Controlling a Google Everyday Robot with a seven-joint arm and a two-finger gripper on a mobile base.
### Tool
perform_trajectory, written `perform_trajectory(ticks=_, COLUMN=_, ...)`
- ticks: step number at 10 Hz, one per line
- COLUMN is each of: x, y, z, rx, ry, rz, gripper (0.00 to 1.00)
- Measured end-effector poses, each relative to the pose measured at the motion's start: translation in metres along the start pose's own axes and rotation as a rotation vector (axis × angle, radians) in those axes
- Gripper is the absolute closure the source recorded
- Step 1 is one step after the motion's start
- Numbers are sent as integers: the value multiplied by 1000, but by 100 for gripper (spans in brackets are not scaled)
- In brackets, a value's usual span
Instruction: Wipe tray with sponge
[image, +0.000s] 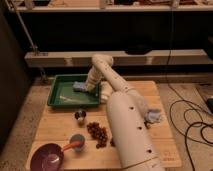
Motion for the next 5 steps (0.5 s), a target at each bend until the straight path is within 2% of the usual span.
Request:
perform_trajectory(ticks=2, x=0, y=2, z=-2, rx=-6, ry=4, rz=-11, gripper=100)
perform_trajectory(ticks=3, x=-1, y=8, z=-11, rx=-28, ry=3, rz=-39, gripper=100)
perform_trajectory(ticks=5, x=-6, y=15, z=-47, rx=-40, ry=-9, rz=-96, gripper=100)
